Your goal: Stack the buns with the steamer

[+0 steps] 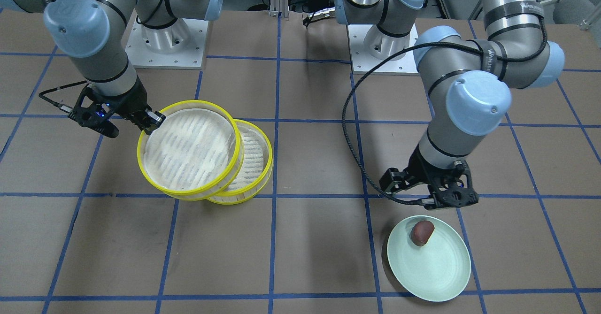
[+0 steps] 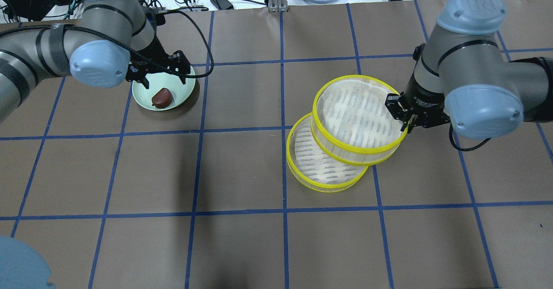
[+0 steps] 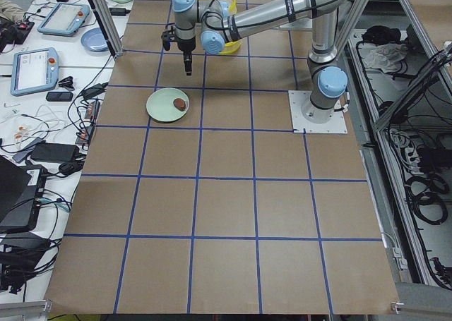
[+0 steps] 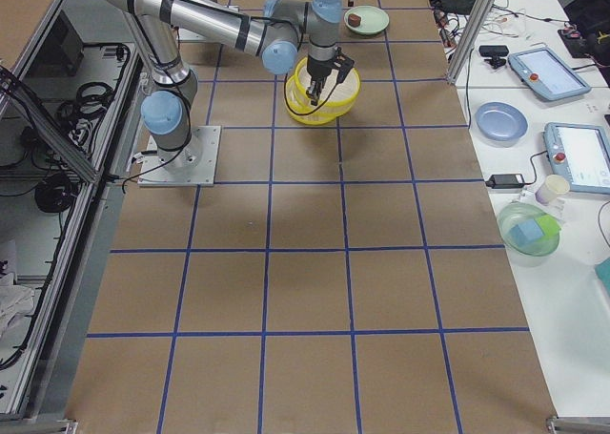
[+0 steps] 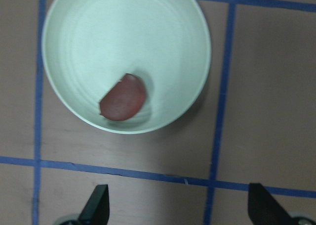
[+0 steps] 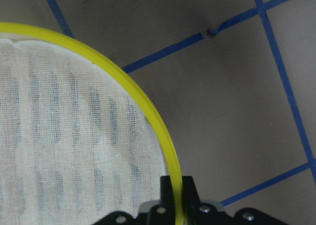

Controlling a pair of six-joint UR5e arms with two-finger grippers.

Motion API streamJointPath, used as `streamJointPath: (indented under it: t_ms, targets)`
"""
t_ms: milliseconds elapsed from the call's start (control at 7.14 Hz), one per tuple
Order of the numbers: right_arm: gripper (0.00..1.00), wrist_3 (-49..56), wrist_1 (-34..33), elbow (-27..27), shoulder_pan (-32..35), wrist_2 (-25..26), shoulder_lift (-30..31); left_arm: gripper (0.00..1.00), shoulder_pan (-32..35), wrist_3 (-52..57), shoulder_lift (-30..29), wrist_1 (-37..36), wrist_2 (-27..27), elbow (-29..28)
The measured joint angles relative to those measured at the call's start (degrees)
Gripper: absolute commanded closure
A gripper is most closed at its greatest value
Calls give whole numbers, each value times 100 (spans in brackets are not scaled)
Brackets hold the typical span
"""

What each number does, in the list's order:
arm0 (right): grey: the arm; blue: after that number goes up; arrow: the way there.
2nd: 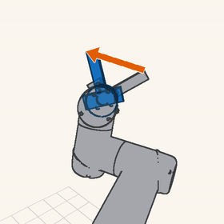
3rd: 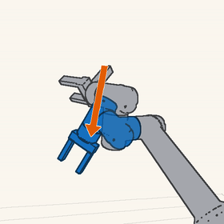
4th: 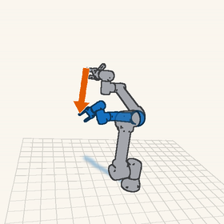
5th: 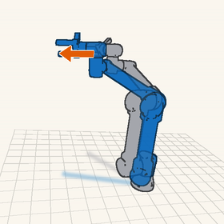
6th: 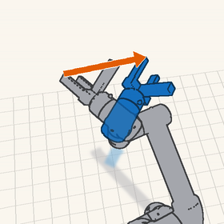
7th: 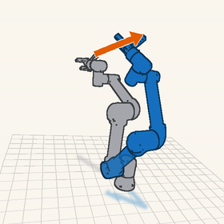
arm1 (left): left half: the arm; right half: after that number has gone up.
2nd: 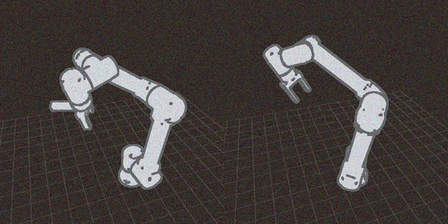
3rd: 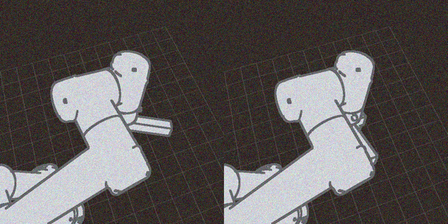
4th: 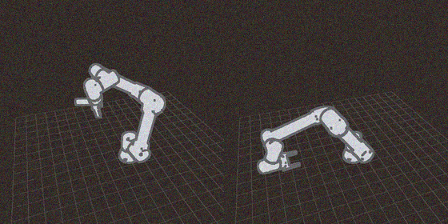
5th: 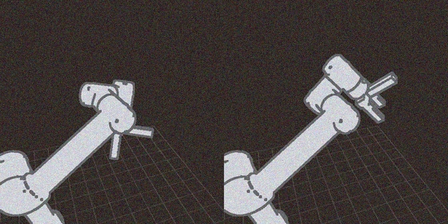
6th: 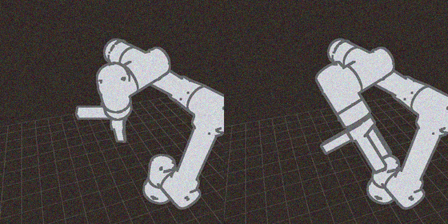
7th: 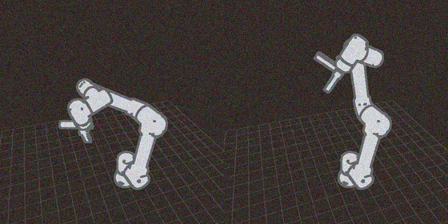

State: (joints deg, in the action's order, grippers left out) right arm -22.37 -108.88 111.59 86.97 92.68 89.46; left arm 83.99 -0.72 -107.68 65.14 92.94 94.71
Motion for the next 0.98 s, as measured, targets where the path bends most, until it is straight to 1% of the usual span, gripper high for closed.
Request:
streamJointPath:
  t_ms: [280, 560, 980]
  targets:
    - [100, -396, -7, 86, 322, 2, -2, 0, -531, 410, -246, -67, 92, 16]
    - [100, -771, -16, 112, 600, 80, -52, 0, -641, 722, -646, -471, 73, 52]
    - [100, -1028, -5, 117, 728, 154, -236, 0, -638, 2061, -988, -827, -274, 82]
